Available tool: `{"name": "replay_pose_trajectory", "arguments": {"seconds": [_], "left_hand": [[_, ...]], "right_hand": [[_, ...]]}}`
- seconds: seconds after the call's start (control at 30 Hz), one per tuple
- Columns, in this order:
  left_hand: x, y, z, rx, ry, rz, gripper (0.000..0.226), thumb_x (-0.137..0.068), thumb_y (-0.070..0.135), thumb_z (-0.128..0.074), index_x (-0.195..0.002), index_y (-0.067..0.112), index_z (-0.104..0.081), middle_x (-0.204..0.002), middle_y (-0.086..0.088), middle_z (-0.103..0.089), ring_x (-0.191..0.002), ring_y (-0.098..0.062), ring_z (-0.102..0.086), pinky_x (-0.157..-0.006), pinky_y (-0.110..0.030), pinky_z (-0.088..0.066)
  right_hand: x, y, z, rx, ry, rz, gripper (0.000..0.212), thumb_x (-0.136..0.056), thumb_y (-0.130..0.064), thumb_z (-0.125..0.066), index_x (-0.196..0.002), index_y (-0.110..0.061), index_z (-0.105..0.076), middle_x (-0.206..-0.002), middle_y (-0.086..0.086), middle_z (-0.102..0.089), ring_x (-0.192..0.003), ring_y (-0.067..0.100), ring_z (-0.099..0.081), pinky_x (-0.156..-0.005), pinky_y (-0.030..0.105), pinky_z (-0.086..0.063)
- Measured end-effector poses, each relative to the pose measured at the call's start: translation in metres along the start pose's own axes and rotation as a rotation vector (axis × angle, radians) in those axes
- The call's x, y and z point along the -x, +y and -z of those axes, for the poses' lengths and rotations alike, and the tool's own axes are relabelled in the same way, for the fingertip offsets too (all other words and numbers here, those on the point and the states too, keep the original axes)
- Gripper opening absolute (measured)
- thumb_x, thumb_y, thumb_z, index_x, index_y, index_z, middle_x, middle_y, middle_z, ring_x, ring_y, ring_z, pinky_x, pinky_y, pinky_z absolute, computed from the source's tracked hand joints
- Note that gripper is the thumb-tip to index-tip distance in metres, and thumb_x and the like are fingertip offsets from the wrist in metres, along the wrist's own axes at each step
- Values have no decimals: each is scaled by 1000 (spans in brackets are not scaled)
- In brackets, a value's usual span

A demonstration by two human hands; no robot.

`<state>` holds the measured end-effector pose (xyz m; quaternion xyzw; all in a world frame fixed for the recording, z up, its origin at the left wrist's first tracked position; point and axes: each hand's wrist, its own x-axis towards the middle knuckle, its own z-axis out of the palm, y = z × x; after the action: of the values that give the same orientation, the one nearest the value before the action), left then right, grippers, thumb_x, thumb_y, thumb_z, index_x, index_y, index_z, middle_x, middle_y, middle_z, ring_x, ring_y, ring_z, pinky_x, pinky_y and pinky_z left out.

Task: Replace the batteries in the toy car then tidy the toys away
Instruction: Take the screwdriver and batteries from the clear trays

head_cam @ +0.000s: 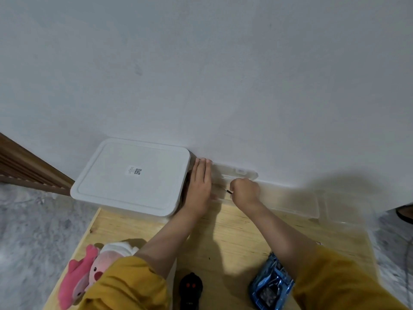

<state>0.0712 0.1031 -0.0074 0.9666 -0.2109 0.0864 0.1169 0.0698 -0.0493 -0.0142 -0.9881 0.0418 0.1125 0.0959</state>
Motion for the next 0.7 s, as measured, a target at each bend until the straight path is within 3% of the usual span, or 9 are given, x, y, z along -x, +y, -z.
{"name": "replay_pose_trajectory", "arguments": {"seconds": [0.13, 0.3, 0.47, 0.53, 0.63, 0.7], "left_hand": [[0, 5, 6, -10, -18, 23, 93, -38, -6, -80, -125, -18, -48, -125, -35, -53, -119, -52, -50, -98, -57, -39], [0, 8, 13, -40, -62, 35, 102, -34, -1, -88, -126, -16, -46, -124, -33, -55, -118, -50, -51, -98, -53, -40], [0, 11, 18, -31, -191, 59, 122, -22, 25, -97, -125, -17, -48, -125, -33, -55, -118, -49, -52, -95, -54, -45], [1, 15, 26, -58, -213, 85, 118, -30, 24, -95, -129, -16, -46, -130, -32, -51, -123, -47, -48, -101, -50, -41], [7, 19, 31, -96, -218, 98, 111, -74, 36, -77, -146, -10, -5, -154, -27, -12, -145, -40, -8, -118, -39, -8], [13, 20, 31, -78, -232, 115, 101, -88, 36, -61, -147, -5, 10, -157, -21, 5, -146, -35, 9, -120, -37, 0]], "right_hand": [[2, 0, 2, -55, 9, -13, 20, -80, -7, -58, -91, -19, -70, -94, 3, -70, -94, 25, -65, -71, 26, -45], [11, 8, 7, -299, 42, -16, 22, -78, -9, -62, -93, -20, -73, -91, 0, -74, -96, 23, -64, -74, 29, -49], [26, 16, 15, -419, 135, 35, 23, -80, -7, -59, -92, -19, -75, -82, 0, -75, -94, 18, -61, -72, 30, -50], [34, 17, 20, -436, 185, 46, 18, -82, -13, -64, -95, -19, -74, -86, -2, -74, -95, 17, -57, -73, 29, -46], [48, 20, 26, -439, 249, 86, 17, -82, -19, -65, -97, -21, -73, -87, -7, -70, -91, 16, -54, -70, 27, -41], [62, 23, 29, -466, 266, 101, 18, -83, -18, -64, -98, -21, -73, -87, -5, -67, -87, 16, -56, -69, 28, -43]]}}
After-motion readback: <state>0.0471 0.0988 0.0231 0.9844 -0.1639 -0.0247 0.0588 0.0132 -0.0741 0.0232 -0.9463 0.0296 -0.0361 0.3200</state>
